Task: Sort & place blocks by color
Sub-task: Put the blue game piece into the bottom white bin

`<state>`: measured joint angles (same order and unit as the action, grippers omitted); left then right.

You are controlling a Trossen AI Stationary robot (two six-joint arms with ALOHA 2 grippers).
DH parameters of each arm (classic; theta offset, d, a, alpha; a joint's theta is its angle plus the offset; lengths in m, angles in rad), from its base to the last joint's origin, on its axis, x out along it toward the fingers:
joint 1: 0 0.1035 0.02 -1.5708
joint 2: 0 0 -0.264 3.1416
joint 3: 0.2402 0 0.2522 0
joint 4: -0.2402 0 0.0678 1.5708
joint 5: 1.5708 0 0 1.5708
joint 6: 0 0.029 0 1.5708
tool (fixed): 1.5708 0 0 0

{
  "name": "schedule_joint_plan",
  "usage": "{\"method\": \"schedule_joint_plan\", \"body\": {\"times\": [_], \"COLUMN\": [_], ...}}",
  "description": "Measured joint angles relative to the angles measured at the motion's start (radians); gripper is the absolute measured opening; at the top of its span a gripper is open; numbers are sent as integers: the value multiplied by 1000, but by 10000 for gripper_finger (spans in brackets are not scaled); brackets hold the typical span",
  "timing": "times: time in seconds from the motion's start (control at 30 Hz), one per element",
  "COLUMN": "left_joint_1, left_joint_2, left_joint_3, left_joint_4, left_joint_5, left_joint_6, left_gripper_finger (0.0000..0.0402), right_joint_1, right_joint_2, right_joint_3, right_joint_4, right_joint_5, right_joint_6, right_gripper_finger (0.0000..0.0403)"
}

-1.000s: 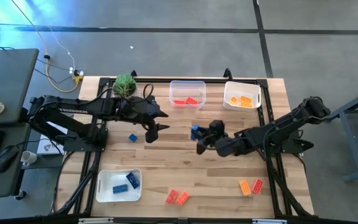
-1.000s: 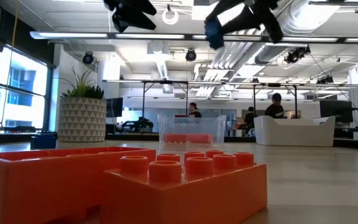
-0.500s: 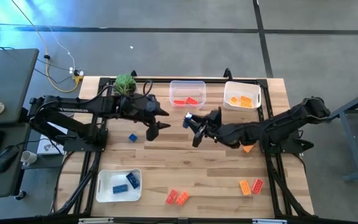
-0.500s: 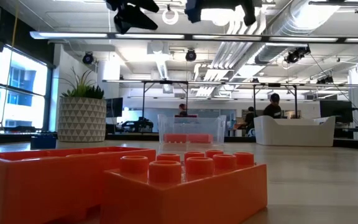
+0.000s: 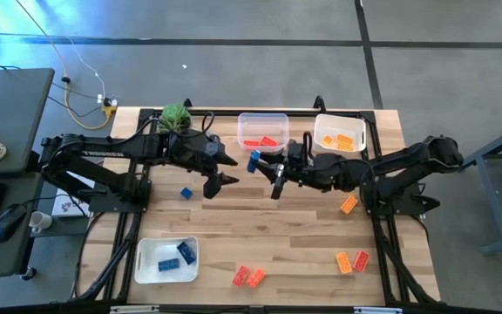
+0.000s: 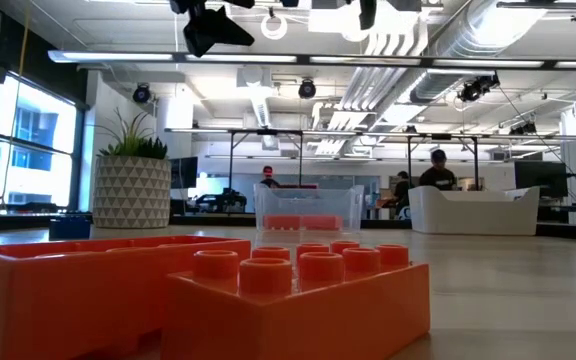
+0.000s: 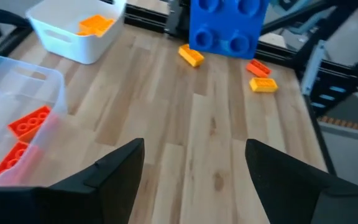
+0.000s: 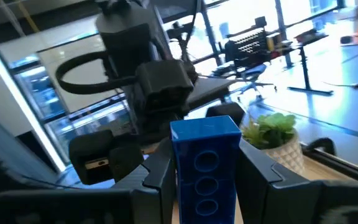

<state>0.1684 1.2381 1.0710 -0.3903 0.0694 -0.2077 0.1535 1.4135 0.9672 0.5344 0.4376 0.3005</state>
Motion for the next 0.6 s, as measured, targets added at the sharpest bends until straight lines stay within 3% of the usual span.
{"method": "schedule_joint_plan", "body": {"times": [0.23, 0.6], "left_joint_1": [-6, -8], "left_joint_2": [0, 0], "left_joint_3": [0, 0], "left_joint_4": [84, 213], "left_joint_5": [16, 8], "left_joint_6": [-73, -106], "left_gripper_finger": [268, 269], "right_joint_1": [-31, -36], "right_joint_2": [-1, -1], "right_joint_3": [0, 0], "right_joint_4": [-4, 2], "right_joint_5": [-125, -160], "right_joint_6": [-13, -21], "right_gripper_finger": [99, 99]}}
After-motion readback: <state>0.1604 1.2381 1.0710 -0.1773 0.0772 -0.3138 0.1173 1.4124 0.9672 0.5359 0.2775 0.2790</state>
